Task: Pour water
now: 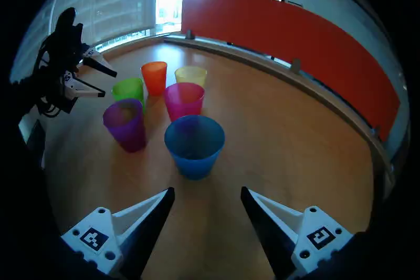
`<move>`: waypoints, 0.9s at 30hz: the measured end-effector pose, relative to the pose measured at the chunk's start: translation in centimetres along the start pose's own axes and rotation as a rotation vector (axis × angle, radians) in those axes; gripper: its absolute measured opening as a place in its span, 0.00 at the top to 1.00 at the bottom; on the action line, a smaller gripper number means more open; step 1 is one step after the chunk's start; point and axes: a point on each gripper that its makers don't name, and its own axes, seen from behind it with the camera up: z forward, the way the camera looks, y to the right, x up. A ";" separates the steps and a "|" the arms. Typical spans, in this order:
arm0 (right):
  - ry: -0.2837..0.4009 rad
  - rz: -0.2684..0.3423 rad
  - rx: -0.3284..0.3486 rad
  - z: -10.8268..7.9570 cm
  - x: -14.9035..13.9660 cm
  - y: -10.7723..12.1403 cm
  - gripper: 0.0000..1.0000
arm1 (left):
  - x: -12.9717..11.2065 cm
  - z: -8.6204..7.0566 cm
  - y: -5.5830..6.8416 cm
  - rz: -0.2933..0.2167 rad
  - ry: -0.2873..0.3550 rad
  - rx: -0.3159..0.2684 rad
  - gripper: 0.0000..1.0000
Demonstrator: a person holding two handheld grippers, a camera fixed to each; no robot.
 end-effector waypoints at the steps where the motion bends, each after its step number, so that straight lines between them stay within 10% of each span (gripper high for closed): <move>1: 0.004 0.008 -0.008 -0.2 0.0 0.1 0.02 | 0.1 -0.2 -0.2 -0.003 0.006 0.008 0.09; 27: 0.181 0.103 -0.208 -5.2 2.7 3.1 0.02 | 1.9 -7.0 -5.8 -0.213 0.229 0.285 0.09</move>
